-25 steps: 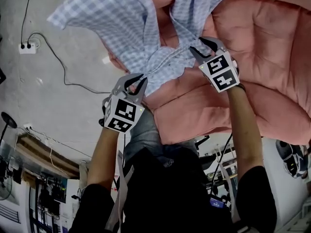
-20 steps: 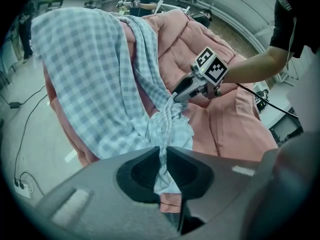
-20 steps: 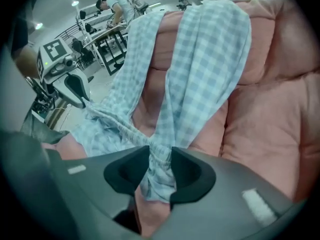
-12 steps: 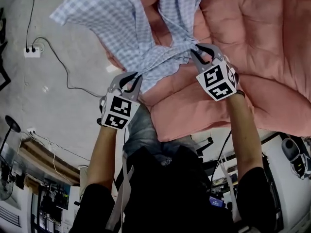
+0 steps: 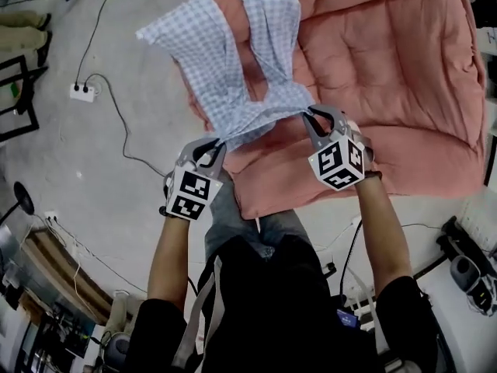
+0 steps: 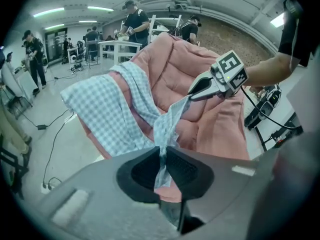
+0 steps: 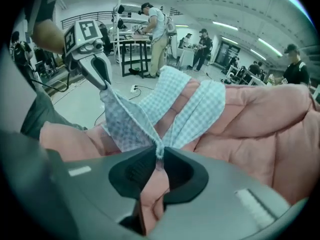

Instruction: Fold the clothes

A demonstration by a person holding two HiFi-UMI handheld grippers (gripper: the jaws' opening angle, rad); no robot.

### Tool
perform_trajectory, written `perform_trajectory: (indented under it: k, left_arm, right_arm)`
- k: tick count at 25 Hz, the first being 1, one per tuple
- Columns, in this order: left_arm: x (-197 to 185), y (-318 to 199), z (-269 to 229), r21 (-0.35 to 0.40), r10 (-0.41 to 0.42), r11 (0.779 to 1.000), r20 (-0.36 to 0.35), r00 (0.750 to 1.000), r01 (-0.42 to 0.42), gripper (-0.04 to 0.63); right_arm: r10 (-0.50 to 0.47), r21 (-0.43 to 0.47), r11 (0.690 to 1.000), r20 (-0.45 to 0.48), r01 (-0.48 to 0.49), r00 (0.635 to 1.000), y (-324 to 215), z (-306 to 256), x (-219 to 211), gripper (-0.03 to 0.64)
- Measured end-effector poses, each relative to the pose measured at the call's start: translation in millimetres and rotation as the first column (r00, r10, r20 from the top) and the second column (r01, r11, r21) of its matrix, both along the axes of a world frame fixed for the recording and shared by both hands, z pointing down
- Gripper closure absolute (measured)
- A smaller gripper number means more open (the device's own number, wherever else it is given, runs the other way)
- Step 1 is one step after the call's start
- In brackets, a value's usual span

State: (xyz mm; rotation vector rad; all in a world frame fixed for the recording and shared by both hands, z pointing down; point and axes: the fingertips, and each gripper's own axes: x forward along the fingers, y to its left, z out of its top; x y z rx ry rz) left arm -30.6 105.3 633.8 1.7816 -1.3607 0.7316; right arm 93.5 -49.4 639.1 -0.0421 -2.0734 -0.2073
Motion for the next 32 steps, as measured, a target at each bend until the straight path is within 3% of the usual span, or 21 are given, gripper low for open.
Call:
perform_trajectory:
  k: [12,17,23,28,32]
  left_arm:
    - [56,59,-161,0.114,0.051,0.992,0.042,0.998,-0.056,0.549]
    - [99,96,-183,0.145,0.079,0.985,0.077,0.994,-0.089,0.549]
    - [149,149,-197,0.128,0.109,0.983,0.155,0.982,-0.13,0.548]
    - [178,179,-211,0.144,0.089,0.983,0.155,0.984,-0.111,0.548]
    - [205,189,-214,0.14,0.13,0.978,0.16,0.979,-0.152,0.548]
  right_arm:
    - [-0.103,0.11,0.989,0.047,0.097,0.994,59,-159,56,0.561]
    - [-0.096,0.137,0.987,0.065,0.086,0.993,93,-180,97,0.561]
    - [-0.123,0.178,0.978,0.06,0.111,0.991,145,-196,147,0.561]
    - [-0.12,0.201,0.974,0.067,0.104,0.991,173,-207,182,0.561]
    - [-0.097,0.211,0.974,0.06,0.082,0.993,185,-207,209,0.561]
